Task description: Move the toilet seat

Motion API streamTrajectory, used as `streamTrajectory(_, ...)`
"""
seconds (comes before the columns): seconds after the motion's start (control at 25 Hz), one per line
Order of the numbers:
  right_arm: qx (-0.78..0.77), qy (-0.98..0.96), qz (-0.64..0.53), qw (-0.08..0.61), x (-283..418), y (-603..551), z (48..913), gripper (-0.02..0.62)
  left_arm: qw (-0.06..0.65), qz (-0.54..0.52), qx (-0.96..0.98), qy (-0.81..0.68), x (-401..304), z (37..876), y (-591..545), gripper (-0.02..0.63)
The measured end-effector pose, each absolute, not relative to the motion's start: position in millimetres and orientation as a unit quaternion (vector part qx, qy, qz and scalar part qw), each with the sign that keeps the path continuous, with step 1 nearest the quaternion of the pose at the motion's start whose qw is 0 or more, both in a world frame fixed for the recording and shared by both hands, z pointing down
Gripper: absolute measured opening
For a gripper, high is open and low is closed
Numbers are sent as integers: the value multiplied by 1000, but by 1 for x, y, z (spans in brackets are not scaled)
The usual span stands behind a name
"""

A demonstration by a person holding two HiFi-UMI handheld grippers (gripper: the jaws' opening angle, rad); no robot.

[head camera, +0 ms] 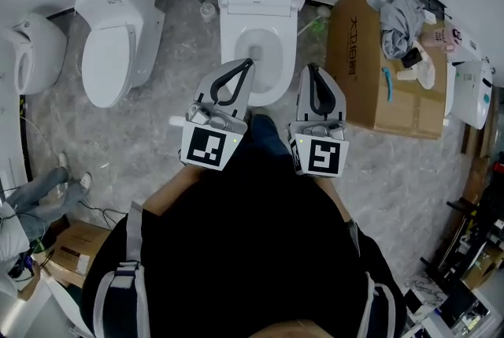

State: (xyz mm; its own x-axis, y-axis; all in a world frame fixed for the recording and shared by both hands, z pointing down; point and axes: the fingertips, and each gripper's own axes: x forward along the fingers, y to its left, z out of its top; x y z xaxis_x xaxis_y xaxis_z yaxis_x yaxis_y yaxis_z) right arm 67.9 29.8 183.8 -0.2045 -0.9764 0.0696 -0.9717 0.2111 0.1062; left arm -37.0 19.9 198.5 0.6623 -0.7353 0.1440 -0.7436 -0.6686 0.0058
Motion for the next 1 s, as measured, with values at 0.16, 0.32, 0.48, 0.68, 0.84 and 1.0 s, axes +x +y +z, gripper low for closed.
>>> streamTrajectory(0.16, 616, -785, -18, 69, 73, 17, 190, 21, 34, 69, 905, -419, -34, 202, 8, 6)
streamTrajectory(0.32, 600, -796, -18, 72, 77, 2, 196, 21, 33, 71, 900, -429, -31, 206, -4, 6)
streamTrajectory(0.48, 581, -810, -23, 78, 76, -10, 204, 21, 39, 79, 895, -438, -28, 212, -15, 6)
streamTrajectory(0.68, 569, -814, -5, 114, 81, -21, 229, 21, 38, 86, 895, -435, -17, 225, -27, 6)
streamTrajectory(0.84, 571, -814, 2, 103, 85, -29, 243, 21, 24, 97, 898, -428, -11, 236, -31, 6)
streamTrajectory(1.0, 556, -819, 1, 141, 87, -31, 265, 21, 4, 90, 905, -416, -5, 248, -36, 6)
